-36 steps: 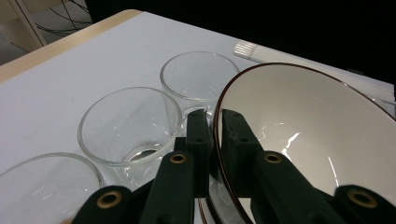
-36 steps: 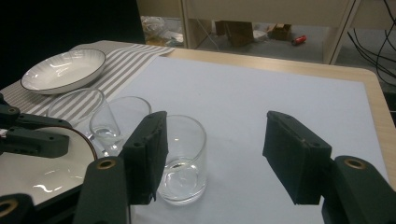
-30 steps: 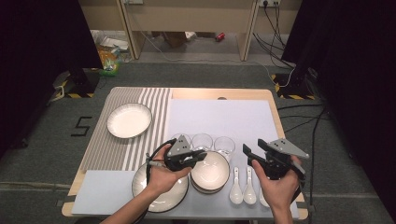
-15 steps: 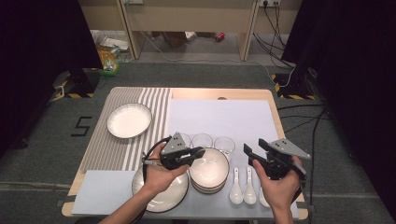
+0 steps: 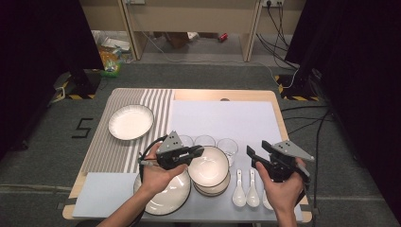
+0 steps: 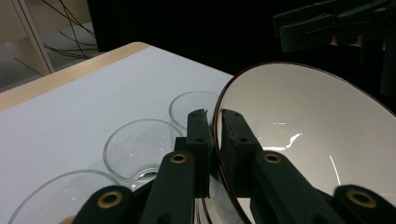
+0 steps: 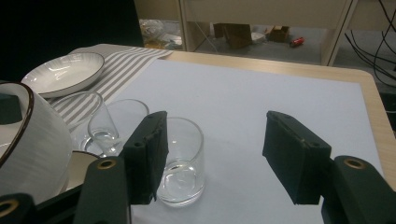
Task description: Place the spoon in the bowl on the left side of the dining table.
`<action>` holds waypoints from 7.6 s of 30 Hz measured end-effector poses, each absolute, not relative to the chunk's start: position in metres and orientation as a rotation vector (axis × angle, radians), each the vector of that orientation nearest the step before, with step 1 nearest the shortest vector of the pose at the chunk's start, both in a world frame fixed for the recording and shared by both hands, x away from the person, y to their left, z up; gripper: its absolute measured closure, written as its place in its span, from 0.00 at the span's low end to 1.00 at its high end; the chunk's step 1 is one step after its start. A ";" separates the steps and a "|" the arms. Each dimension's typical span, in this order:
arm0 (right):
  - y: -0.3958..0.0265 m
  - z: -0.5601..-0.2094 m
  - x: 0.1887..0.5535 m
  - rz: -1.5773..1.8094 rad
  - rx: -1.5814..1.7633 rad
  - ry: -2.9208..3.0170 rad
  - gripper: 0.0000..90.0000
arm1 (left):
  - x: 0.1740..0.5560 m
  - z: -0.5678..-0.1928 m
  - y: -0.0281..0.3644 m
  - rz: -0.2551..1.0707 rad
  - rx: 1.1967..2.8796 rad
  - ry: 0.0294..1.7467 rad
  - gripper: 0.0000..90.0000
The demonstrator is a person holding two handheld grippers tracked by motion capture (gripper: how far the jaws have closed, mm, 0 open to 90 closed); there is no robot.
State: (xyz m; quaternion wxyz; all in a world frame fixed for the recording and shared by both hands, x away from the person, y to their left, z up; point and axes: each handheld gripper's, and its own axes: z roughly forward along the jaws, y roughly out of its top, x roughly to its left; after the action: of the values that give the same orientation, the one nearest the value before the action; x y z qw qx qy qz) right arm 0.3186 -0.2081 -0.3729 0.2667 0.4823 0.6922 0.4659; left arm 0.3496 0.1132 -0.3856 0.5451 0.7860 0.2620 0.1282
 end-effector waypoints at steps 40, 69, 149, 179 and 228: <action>-0.209 -0.373 0.318 1.277 1.288 1.837 0.45 | 0.353 -0.370 0.139 0.340 1.804 0.670 0.91; -0.206 -0.376 0.318 1.242 1.254 1.771 0.53 | 0.354 -0.369 0.154 0.354 1.784 0.705 0.91; -0.207 -0.374 0.317 1.214 1.232 1.749 0.54 | 0.370 -0.367 0.219 0.465 1.724 0.881 0.91; -0.206 -0.377 0.317 1.194 1.215 1.692 0.57 | 0.374 -0.364 0.233 0.489 1.693 0.920 0.91; -0.205 -0.377 0.318 1.171 1.198 1.731 0.57 | 0.391 -0.369 0.267 0.554 1.669 1.038 0.91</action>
State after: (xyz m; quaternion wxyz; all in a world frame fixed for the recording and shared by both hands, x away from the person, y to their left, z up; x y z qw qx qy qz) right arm 0.3184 -0.2048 -0.3770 0.3582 0.4642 0.6709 0.4539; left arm 0.3913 0.2670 -0.3687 0.5224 0.6970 0.4334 0.2312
